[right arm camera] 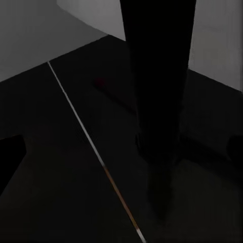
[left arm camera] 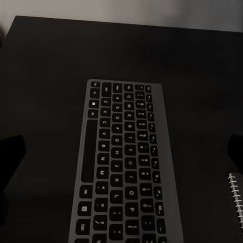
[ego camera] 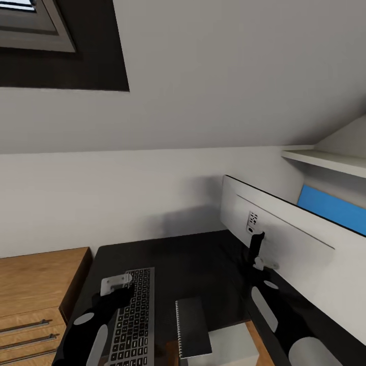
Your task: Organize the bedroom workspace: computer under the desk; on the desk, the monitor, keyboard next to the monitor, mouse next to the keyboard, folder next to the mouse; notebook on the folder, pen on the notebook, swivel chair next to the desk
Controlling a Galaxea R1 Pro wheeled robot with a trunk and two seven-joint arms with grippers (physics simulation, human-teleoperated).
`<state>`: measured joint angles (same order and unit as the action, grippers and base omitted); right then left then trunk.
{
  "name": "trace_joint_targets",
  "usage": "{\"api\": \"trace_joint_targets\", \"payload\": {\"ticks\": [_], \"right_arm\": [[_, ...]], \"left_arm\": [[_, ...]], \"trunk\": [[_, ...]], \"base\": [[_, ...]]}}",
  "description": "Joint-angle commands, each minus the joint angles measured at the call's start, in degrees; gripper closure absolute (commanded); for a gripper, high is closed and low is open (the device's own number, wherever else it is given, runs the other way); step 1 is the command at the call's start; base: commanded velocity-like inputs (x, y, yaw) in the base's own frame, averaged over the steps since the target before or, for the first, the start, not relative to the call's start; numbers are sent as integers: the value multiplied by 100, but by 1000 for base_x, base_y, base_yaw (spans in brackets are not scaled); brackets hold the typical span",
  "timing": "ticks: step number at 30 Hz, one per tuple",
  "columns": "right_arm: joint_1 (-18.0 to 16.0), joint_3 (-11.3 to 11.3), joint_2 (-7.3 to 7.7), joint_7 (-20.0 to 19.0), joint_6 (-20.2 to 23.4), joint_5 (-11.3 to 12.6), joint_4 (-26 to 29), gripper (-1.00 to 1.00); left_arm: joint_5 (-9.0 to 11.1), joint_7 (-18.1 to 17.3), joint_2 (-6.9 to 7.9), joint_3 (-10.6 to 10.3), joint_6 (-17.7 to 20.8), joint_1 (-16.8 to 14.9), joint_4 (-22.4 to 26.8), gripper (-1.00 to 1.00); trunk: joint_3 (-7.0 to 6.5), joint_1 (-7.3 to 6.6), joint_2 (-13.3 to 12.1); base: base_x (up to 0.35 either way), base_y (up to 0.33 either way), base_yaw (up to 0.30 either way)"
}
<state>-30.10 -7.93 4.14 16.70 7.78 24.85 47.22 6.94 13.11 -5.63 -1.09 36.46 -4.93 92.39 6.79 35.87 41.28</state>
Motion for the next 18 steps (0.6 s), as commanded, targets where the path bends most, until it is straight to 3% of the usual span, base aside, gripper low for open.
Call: {"api": "trace_joint_targets", "payload": {"ticks": [1,6,11,18], "right_arm": [[-21,-33,19,52,-22,32,-173,-100],[-48,-38,17,52,-464,26,-513,-100],[-62,-57,-2,52,-1481,8,-854,-100],[-66,-68,5,42,-2057,-5,-1035,-100]], "left_arm": [[58,51,0,-5,25,-4,7,-100],[61,51,1,-5,27,-4,7,-100],[61,51,1,-5,28,-4,7,-100],[62,51,1,-5,28,-2,7,-100]], "trunk": [[10,2,9],[10,2,9],[10,2,9],[10,2,9]], "base": [[0,0,0],[0,0,0],[0,0,0],[0,0,0]]}}
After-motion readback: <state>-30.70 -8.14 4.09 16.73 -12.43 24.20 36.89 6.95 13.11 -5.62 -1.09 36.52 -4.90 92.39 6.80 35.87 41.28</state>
